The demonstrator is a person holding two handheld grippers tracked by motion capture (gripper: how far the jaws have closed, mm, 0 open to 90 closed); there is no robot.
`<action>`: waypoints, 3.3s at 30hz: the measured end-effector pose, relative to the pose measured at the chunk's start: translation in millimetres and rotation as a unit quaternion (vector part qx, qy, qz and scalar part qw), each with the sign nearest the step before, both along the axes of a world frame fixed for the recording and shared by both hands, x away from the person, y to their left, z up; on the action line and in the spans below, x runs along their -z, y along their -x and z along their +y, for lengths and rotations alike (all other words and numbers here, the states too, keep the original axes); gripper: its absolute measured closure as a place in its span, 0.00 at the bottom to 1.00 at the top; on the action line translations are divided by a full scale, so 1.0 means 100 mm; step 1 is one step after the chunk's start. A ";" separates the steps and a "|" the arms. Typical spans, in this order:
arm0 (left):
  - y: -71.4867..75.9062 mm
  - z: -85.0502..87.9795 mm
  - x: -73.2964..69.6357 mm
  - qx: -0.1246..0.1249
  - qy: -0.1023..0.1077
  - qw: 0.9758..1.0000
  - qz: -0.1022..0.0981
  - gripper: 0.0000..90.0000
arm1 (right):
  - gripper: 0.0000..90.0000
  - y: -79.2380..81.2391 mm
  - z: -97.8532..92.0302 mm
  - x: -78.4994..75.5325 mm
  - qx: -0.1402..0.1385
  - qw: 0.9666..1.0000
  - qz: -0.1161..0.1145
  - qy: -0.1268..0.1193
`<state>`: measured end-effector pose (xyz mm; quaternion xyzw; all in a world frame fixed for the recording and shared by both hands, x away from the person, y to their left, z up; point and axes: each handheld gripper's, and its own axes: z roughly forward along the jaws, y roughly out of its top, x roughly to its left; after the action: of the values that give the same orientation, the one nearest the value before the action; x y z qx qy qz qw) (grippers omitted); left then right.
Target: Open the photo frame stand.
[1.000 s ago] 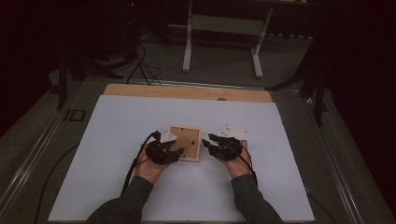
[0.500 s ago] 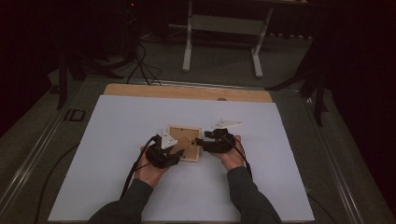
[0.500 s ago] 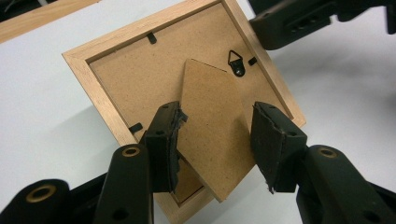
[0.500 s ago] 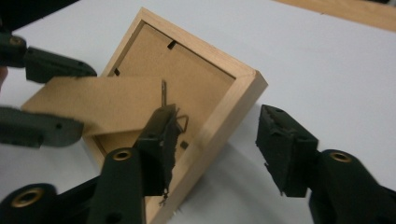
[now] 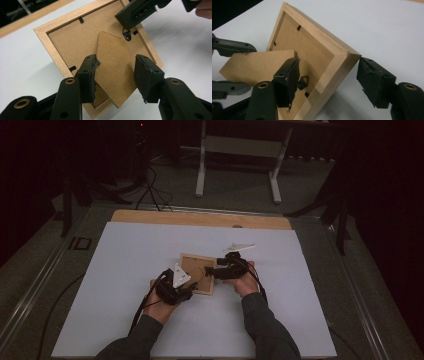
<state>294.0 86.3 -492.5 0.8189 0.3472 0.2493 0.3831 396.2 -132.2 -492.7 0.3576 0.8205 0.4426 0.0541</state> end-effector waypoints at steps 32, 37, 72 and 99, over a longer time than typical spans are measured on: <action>-0.21 0.28 0.03 0.024 0.089 0.985 0.146 0.83 | 0.58 0.15 0.04 -0.15 -0.034 0.998 -0.049 -0.011; -0.26 0.27 0.03 0.015 0.078 0.986 0.144 0.83 | 0.60 0.16 0.04 -0.17 -0.031 0.998 -0.060 -0.014; -0.39 0.26 0.12 -0.006 0.044 0.991 0.126 0.81 | 0.57 0.22 0.17 -0.22 -0.029 0.995 -0.096 0.013; -0.29 0.43 0.22 0.007 0.109 0.981 0.163 0.73 | 0.49 0.37 0.24 -0.18 -0.071 0.993 -0.086 0.028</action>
<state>322.7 128.9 -514.2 0.8041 0.4242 0.0706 0.4104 359.2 -108.6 -475.0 0.2574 0.8483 0.4512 0.1028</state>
